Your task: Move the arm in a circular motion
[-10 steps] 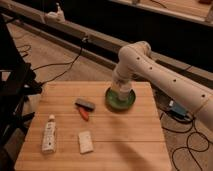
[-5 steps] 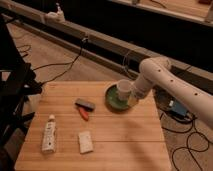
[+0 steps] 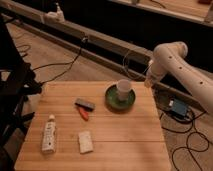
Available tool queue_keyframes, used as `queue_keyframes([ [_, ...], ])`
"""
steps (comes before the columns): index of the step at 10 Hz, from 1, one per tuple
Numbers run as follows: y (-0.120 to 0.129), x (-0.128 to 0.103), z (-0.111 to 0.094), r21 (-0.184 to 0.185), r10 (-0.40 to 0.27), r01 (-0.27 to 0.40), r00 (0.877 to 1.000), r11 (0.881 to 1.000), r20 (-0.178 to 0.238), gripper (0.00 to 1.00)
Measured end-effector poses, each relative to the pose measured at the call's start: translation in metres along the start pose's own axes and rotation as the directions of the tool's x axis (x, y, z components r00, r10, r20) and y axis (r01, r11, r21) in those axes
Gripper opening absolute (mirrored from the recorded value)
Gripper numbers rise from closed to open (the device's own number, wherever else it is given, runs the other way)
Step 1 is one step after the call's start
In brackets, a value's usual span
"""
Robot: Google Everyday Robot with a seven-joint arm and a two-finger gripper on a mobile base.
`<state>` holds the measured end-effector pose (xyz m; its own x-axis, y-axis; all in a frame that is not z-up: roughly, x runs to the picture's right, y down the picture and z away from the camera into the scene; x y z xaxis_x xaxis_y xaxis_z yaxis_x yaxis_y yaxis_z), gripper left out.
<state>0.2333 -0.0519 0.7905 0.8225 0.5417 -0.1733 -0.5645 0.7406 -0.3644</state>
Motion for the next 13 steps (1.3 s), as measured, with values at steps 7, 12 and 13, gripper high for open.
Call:
queue_keyframes([
  [7,0.148,-0.117,-0.005,-0.064,-0.435,0.445,0.892,0.893,0.124,0.0],
  [12,0.167,-0.017,0.012,-0.233,-0.264,0.276,0.961,0.933,0.082,0.0],
  [13,0.144,0.008,0.013,-0.218,-0.188,0.193,0.981,0.957,0.044,0.0],
])
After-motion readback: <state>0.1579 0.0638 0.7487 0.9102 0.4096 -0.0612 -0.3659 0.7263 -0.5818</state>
